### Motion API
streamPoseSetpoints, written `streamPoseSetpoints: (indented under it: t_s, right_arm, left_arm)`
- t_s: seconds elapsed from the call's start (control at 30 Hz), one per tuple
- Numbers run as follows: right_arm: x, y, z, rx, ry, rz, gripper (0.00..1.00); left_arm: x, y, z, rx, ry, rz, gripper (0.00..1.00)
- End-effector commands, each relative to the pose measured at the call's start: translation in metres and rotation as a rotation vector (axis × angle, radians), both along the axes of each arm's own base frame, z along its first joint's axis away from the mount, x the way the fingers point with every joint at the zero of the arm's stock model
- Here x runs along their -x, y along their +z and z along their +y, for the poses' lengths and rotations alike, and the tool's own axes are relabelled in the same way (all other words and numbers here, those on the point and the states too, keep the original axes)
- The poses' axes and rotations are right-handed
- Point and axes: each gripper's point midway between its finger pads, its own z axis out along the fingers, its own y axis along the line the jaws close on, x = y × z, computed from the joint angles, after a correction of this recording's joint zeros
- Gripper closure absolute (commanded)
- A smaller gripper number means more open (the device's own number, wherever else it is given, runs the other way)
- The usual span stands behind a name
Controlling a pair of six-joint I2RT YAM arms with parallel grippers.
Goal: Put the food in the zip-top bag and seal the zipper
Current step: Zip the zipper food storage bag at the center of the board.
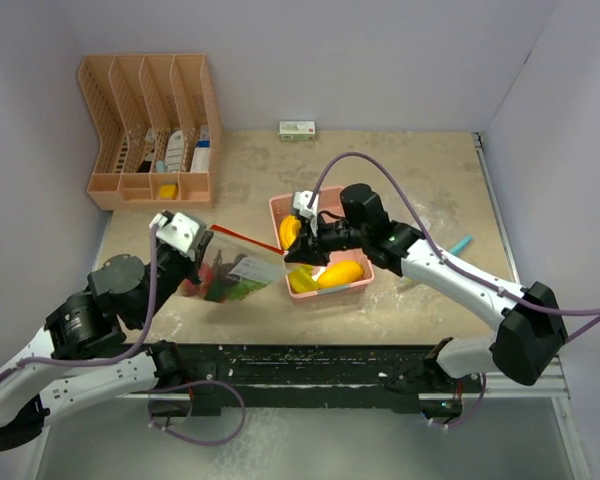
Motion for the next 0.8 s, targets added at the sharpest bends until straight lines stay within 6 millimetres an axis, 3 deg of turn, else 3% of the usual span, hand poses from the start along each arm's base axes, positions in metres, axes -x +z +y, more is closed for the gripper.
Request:
streamPoseSetpoints:
  t_s: [0.0, 0.27, 0.63, 0.7, 0.77]
  right_arm:
    - [-0.010, -0.002, -0.011, 0.009, -0.072, 0.009, 1.00]
    - [-0.023, -0.017, -0.019, 0.044, -0.131, 0.034, 1.00]
    - [-0.045, -0.033, -0.032, 0.119, -0.274, 0.049, 1.00]
    - [-0.053, -0.028, -0.035, 0.109, -0.326, 0.036, 0.71]
    - [-0.058, -0.015, -0.036, 0.073, -0.363, 0.020, 0.49]
  left_arm:
    - [-0.004, 0.058, 0.031, 0.175, 0.131, -0.126, 1.00]
    - [-0.010, 0.060, 0.050, 0.186, 0.252, -0.134, 1.00]
    - [-0.014, 0.054, 0.057, 0.178, 0.309, -0.122, 1.00]
    - [-0.014, 0.054, 0.055, 0.181, 0.303, -0.122, 1.00]
    - [-0.015, 0.053, 0.053, 0.183, 0.303, -0.124, 1.00]
